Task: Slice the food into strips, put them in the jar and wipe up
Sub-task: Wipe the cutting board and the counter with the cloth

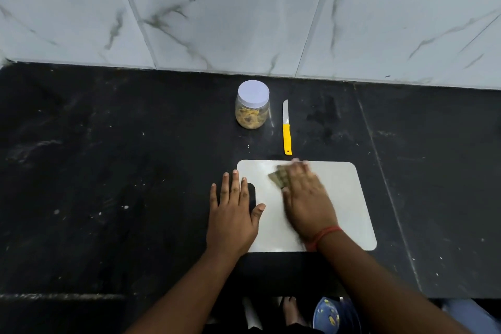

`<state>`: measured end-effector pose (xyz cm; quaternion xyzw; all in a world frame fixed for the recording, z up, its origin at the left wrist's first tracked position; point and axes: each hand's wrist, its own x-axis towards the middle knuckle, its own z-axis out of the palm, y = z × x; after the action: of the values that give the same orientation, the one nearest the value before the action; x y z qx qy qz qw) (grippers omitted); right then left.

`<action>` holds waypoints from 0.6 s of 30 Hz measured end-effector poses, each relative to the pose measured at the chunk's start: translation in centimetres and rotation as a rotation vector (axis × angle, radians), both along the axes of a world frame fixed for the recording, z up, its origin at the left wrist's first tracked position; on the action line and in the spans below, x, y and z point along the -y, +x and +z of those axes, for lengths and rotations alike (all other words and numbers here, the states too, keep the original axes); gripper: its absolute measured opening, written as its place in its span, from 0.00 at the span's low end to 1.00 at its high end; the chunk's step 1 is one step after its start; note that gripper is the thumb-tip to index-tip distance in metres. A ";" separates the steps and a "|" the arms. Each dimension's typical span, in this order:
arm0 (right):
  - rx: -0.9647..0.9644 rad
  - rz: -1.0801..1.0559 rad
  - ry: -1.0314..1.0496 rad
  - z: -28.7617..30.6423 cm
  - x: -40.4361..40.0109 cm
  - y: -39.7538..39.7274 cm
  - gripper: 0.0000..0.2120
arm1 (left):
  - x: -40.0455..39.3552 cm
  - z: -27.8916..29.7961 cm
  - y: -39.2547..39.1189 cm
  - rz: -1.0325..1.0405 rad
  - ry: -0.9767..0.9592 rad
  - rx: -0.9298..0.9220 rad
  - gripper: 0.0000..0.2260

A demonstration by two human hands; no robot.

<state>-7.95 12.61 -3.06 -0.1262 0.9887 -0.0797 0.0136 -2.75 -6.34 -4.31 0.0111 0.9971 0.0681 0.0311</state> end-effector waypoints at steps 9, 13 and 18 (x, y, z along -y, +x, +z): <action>0.031 0.036 0.010 0.1 -1.7 1.6 0.28 | -0.1 -0.3 -0.1 0.008 0.017 -0.031 0.32; 0.012 0.167 0.011 -0.2 0.4 3.9 0.29 | -0.1 -0.5 0.1 -0.006 0.026 -0.044 0.32; 0.014 0.158 0.001 -0.1 -1.0 2.8 0.28 | 0.2 -0.2 0.3 0.032 0.000 -0.032 0.35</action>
<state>-5.18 13.58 -3.14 -0.2031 0.9756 -0.0786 0.0267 -2.49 -6.51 -4.51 -0.0040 0.9975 0.0686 0.0142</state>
